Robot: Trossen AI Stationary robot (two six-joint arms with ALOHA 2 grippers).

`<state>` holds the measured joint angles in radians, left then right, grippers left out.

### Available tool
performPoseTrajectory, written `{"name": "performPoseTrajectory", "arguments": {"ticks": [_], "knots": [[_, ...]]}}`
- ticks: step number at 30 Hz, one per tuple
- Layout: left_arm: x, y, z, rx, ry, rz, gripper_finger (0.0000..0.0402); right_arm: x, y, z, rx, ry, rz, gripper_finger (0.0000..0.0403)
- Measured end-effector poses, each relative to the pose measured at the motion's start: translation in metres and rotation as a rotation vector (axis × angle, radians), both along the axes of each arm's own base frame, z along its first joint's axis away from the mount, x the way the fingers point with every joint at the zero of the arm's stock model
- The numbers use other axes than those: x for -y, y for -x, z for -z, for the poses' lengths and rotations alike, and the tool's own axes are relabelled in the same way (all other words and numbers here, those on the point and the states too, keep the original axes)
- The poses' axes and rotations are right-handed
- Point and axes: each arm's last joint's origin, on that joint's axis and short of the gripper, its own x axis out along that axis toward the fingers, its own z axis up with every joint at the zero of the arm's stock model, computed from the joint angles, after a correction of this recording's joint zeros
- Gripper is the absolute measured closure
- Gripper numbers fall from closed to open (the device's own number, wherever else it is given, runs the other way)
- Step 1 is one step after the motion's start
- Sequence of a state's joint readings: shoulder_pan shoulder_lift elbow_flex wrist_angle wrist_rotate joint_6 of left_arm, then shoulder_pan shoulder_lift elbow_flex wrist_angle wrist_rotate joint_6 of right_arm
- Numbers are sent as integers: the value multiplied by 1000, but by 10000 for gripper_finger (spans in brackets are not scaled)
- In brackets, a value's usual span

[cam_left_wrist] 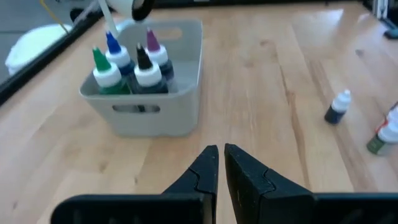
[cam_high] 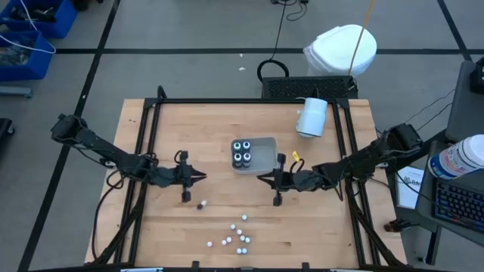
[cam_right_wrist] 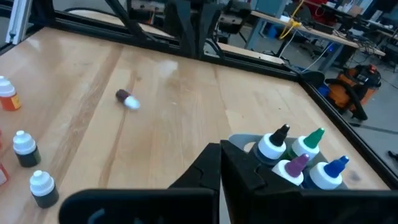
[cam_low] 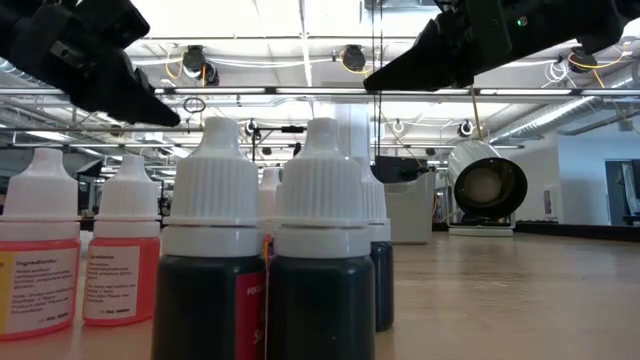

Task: Pick & Place food coloring
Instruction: Put the small orange food coloring bottle into the gray bin

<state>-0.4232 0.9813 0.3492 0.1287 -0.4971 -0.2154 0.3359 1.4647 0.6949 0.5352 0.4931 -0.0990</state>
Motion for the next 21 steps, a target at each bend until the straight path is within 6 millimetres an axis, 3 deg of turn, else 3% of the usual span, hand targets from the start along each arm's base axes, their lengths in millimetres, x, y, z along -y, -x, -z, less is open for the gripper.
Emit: {"name": "performPoseTrajectory", "arguments": {"ticks": [8, 15, 21], "knots": [[2, 5, 7, -71, 24, 3, 364, 0, 0, -1, 14, -5, 0, 403], [8, 18, 20, -233, 204, -26, 364, 1, -1, -1, 14, -5, 2, 403], [18, 25, 21, -218, 255, -69, 364, 1, -1, -1, 12, 3, 0, 403]]}}
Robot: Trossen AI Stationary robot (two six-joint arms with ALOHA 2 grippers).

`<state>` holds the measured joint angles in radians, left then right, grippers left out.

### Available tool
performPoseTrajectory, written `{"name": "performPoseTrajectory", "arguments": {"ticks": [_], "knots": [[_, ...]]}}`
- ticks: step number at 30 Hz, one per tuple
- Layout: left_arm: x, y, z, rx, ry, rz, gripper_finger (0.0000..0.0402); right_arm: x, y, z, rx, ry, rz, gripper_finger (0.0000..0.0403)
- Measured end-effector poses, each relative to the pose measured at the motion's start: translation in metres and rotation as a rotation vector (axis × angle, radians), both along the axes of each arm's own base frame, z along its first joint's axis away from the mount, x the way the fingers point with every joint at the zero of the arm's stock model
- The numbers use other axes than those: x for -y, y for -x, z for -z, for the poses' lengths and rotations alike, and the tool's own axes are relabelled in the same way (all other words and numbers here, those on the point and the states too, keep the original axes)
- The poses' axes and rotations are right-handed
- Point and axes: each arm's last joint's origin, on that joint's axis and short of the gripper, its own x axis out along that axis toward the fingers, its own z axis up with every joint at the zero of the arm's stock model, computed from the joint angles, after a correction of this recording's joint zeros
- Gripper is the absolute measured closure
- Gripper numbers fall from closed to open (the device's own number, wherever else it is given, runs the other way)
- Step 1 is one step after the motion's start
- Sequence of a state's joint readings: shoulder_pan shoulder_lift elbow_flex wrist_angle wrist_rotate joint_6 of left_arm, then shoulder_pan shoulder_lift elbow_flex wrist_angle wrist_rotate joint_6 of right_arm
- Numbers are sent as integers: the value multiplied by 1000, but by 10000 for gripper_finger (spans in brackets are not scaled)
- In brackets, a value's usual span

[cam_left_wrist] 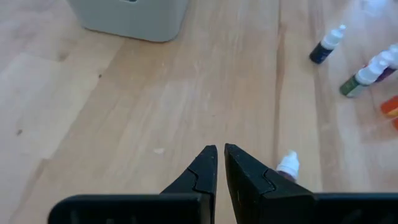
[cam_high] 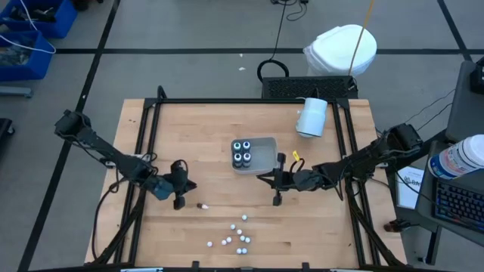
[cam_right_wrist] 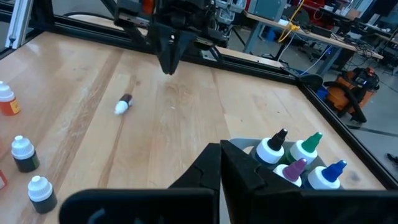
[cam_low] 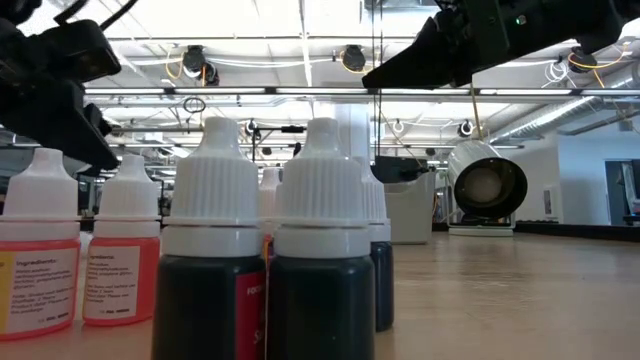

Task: Pick & Place food coloring
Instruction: Put the small orange food coloring bottle into the gray bin

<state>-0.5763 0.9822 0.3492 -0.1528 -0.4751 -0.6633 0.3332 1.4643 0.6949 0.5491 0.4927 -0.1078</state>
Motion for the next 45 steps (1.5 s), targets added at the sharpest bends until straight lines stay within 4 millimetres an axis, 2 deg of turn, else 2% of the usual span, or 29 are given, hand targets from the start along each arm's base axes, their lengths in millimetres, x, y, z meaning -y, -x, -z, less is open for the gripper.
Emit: {"name": "performPoseTrajectory", "arguments": {"ticks": [4, 8, 11, 15, 19, 23, 26, 32, 37, 40, 45], "knots": [[9, 1, 4, -2, 29, 5, 364, 0, 0, 0, -2, 13, -4, 403], [22, -4, 8, -64, 34, 103, 364, 0, 0, 0, -6, 35, -10, 403], [35, -18, 3, -172, -11, 159, 364, 0, 0, 0, -7, 37, -11, 403], [48, -43, -5, -395, -50, 134, 364, 0, 0, -1, -1, 46, -14, 403], [64, -62, -7, -528, -71, 139, 364, 0, 0, -1, -2, 46, -14, 403], [75, -76, -14, -580, -52, 144, 364, 0, 0, -1, -2, 46, -14, 403], [81, -85, -27, -546, 25, 54, 364, 0, 0, -1, -2, 46, -14, 403], [85, -94, -42, -469, 140, -95, 364, 0, 0, 0, -9, 65, -18, 403], [82, -88, -31, -494, 157, -151, 360, 0, 0, 1, -20, 73, -20, 403], [76, -85, -27, -538, 125, -171, 337, 0, 0, 1, -24, 92, -25, 403], [67, -86, -26, -578, 53, -130, 272, 0, 0, 1, -27, 111, -31, 403]]}}
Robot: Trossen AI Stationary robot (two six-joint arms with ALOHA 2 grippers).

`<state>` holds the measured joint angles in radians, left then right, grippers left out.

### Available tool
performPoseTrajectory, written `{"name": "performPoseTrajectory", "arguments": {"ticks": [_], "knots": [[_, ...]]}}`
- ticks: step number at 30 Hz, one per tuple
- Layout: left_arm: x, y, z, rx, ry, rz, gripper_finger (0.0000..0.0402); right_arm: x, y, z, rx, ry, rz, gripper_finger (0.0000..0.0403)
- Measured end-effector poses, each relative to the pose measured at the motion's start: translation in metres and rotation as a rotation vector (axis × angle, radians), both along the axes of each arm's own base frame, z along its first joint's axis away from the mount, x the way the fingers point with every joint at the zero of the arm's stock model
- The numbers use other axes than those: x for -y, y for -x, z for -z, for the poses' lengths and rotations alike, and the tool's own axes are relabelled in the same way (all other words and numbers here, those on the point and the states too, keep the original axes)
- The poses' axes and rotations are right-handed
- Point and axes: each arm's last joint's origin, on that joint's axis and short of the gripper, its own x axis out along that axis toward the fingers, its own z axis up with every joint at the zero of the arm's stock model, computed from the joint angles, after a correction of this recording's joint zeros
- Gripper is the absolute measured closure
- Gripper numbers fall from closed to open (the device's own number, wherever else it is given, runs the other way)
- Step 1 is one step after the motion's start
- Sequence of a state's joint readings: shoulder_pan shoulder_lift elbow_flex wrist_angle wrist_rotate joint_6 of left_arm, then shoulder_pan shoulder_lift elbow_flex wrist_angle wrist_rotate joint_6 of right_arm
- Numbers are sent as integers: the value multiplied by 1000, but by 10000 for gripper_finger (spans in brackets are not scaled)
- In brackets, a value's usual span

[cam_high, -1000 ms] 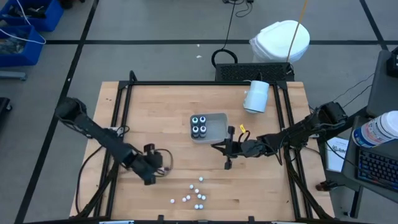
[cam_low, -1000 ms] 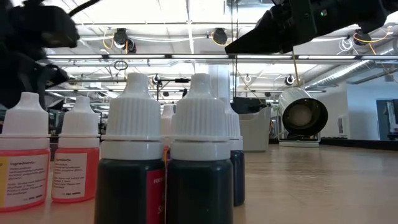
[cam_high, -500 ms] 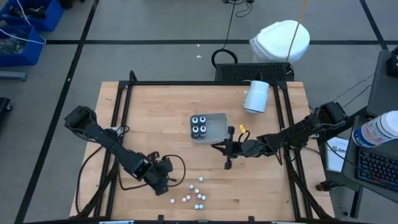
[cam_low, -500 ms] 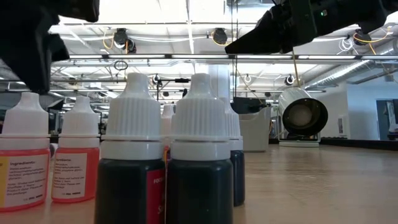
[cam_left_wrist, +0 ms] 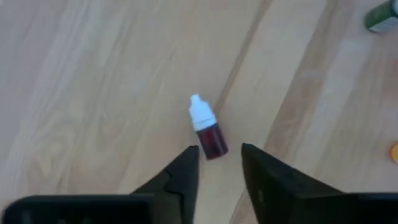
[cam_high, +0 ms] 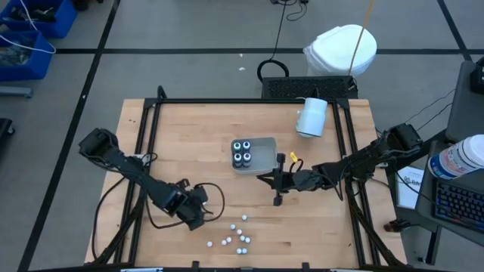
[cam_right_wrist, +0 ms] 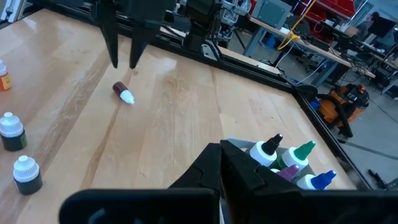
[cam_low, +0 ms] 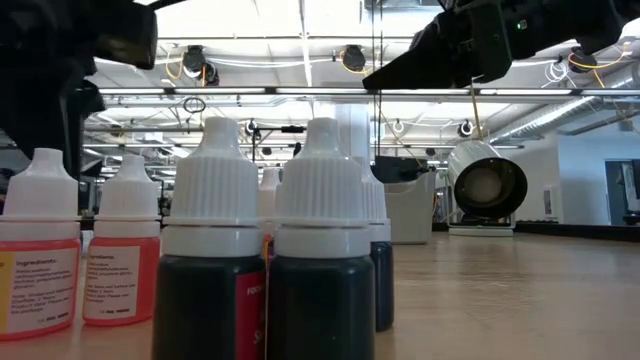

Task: Pick & Place food coloring
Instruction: Put the small orange food coloring bottle into the gray bin

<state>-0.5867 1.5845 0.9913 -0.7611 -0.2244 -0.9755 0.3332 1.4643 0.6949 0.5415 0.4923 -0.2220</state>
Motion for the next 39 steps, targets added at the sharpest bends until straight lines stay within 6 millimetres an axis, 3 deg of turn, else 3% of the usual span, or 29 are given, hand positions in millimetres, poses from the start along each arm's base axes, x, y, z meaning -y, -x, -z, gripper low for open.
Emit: {"name": "performPoseTrajectory", "arguments": {"ticks": [7, 17, 22, 33, 39], "knots": [[-10, -8, 2, -25, 37, 16, 204, 0, -1, -2, 20, 0, -1, 403], [-21, -25, 34, -159, 47, 47, 194, 0, -1, -2, 23, -2, 0, 403], [-30, -31, 46, -205, 37, 26, 194, 0, -1, -2, 22, -4, 1, 403], [-37, -35, 47, -213, 47, 50, 198, 0, -1, -2, 21, 0, 2, 403], [-36, -34, 47, -226, 58, 59, 271, 0, -1, -2, 21, 0, 1, 403]]}}
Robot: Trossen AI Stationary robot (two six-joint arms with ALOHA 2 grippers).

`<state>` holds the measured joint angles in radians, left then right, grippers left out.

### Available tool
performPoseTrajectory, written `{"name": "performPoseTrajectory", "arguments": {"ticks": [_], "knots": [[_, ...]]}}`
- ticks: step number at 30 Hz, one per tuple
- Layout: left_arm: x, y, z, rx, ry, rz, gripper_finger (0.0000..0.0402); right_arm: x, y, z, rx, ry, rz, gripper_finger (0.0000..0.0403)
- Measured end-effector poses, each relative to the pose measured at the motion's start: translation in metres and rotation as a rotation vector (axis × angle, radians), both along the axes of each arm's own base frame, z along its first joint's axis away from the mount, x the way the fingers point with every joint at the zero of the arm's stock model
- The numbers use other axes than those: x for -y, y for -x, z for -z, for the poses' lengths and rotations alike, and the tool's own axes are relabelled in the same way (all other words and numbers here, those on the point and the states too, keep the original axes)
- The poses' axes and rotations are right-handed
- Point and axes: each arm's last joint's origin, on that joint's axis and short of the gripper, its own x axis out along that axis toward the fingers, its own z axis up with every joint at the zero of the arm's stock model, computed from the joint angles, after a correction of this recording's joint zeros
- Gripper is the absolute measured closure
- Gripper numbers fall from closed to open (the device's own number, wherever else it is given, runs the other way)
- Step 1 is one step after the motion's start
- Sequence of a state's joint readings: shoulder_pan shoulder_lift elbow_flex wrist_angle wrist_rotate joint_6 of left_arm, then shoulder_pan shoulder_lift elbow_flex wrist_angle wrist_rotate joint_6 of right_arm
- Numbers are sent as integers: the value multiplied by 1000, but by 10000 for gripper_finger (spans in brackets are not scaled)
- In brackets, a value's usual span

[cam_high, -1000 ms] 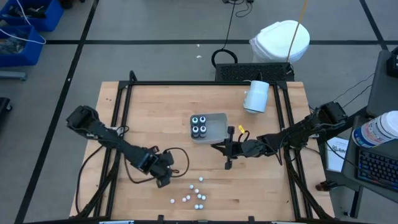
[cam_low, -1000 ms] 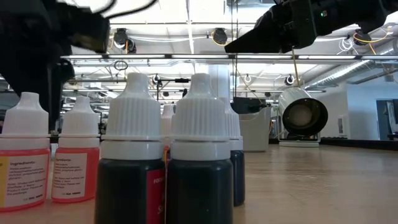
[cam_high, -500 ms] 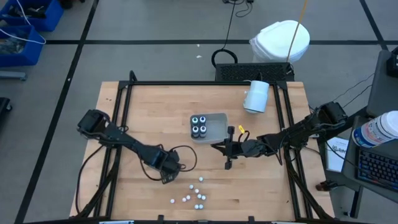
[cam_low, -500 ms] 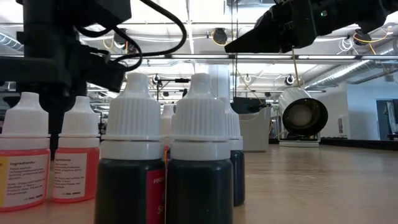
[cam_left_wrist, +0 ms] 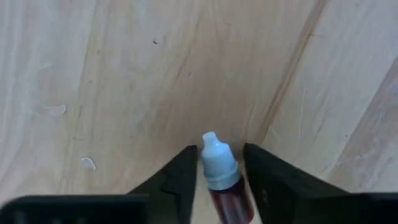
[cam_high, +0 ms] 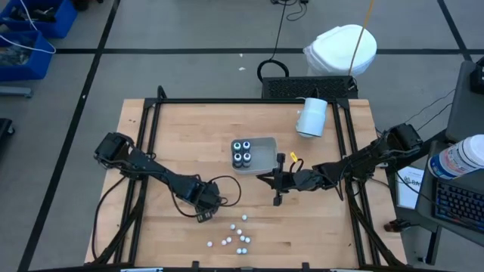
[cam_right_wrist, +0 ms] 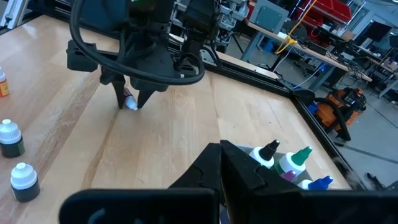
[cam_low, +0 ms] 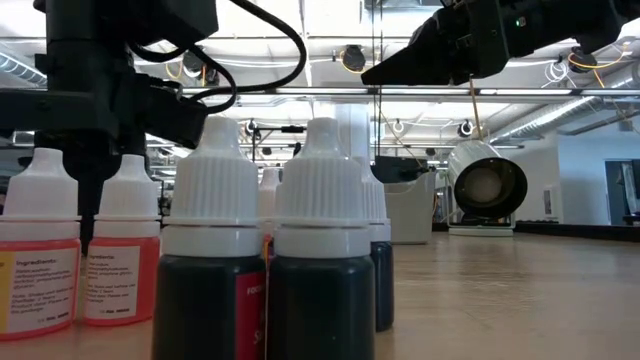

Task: Pick & Place food coloring
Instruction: Put the small orange food coloring bottle into the gray bin

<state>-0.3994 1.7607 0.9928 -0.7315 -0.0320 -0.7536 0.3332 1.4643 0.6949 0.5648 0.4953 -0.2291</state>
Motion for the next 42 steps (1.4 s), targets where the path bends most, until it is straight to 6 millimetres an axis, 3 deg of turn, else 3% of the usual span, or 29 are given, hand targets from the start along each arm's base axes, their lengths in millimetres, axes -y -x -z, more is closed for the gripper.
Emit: {"name": "performPoseTrajectory", "arguments": {"ticks": [4, 15, 21, 27, 32, 37, 42], "knots": [[0, 0, 0, -3, 4, 11, 332, 0, 0, 0, 0, 0, 0, 403], [-1, -1, -4, 65, -53, 22, 332, 0, 0, 0, 0, 1, 0, 403], [1, -7, -40, 340, -105, 70, 333, 0, 0, 0, 0, 1, 0, 403], [14, -14, -94, 780, -184, 237, 333, 0, 0, -1, 7, -6, -10, 403], [28, -17, -130, 1078, -311, 420, 332, -6, -2, -6, 47, -63, -177, 403], [30, -20, -136, 1143, -352, 477, 333, -15, -1, -11, 89, -81, -383, 398], [30, -24, -140, 1205, -387, 483, 333, -21, 1, -14, 124, -66, -430, 379]]}}
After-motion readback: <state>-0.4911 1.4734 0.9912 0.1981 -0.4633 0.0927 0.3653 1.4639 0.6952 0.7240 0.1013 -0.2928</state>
